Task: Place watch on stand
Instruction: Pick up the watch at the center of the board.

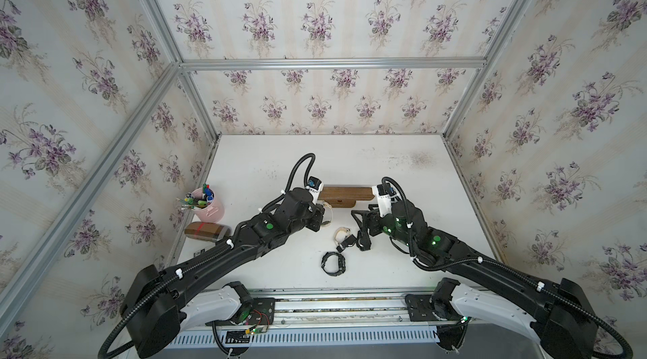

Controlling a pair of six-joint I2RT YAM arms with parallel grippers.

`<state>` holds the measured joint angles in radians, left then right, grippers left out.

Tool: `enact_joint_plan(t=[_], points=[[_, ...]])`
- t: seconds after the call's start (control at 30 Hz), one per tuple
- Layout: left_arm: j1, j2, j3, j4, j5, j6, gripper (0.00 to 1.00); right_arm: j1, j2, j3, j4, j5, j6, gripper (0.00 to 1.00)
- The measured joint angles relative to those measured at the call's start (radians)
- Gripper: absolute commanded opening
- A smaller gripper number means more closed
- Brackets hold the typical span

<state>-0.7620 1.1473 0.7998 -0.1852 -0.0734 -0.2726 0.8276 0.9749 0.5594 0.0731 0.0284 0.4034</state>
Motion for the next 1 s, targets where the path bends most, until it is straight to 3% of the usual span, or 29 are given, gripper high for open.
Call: enact_joint_plan(t=[0.33,0.73,1.0], points=[[0.055,-0.029,0.005,0.127,0.232,-0.066,0.01,0.071,0.003,0.045,0.08,-0.097,-0.071,0.6],[0.055,-0.027,-0.002,0.187,0.377,-0.077,0.02,0.074,0.07,0.084,0.126,-0.171,-0.085,0.41],[0.055,0.003,0.016,0.192,0.409,-0.076,0.02,0.085,0.086,0.112,0.134,-0.224,-0.084,0.08]])
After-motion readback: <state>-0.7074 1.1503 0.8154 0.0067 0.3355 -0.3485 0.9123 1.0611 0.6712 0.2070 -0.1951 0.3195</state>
